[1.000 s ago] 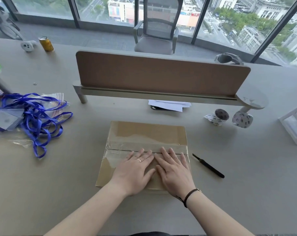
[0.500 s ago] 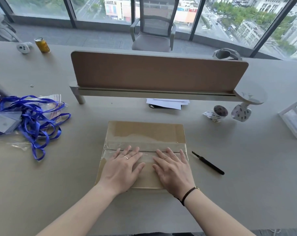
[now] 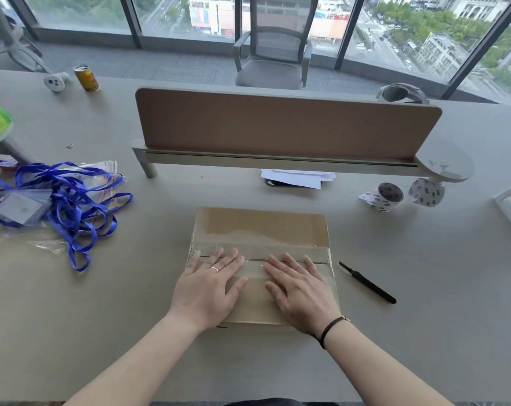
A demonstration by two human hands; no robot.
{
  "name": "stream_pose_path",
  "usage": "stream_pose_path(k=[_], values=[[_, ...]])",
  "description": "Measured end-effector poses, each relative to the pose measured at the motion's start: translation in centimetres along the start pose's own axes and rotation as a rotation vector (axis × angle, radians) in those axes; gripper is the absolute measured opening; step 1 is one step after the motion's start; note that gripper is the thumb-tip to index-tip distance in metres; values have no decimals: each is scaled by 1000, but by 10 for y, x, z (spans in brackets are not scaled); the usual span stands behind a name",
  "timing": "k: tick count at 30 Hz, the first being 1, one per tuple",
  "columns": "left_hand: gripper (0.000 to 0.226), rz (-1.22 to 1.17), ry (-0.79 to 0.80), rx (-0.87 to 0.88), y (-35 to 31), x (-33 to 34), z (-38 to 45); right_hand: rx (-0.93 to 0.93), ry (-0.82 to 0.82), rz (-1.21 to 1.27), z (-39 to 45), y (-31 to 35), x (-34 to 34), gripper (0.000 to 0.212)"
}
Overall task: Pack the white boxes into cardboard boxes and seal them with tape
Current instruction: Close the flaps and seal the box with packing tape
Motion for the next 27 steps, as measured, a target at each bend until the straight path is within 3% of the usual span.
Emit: stream_pose_path(k=[6, 11, 14, 18, 21, 25, 27], values=[[75, -40, -59, -50, 17, -6, -9, 104, -14, -11, -21, -41, -7, 71], [74, -55, 8, -119, 36, 7, -23, 232, -19, 68, -37, -52, 2, 70], [85, -206, -22, -172, 41, 8, -26, 408, -75, 312, -46, -64, 0, 88], [107, -626, -107, -328, 55, 7, -37, 681, -187, 811, -65, -81, 12, 117], [105, -908, -95, -504, 70, 20, -43, 773, -186, 1002, -66, -87, 26, 93], [45, -1256, 29, -642, 72, 38, -45, 809, -102, 1091, -62, -88, 28, 45], [33, -1277, 95, -660, 71, 42, -45, 830, -54, 1156, -62, -86, 32, 37]])
Point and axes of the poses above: each hand's wrist, its own z-axis towards the middle knuckle, its own x-axis out of the palm, y = z × x, the point moved 9 cm from there along z, towards the middle knuckle, and after that the axes turned 2 degrees about y, right-handed, at the moved point
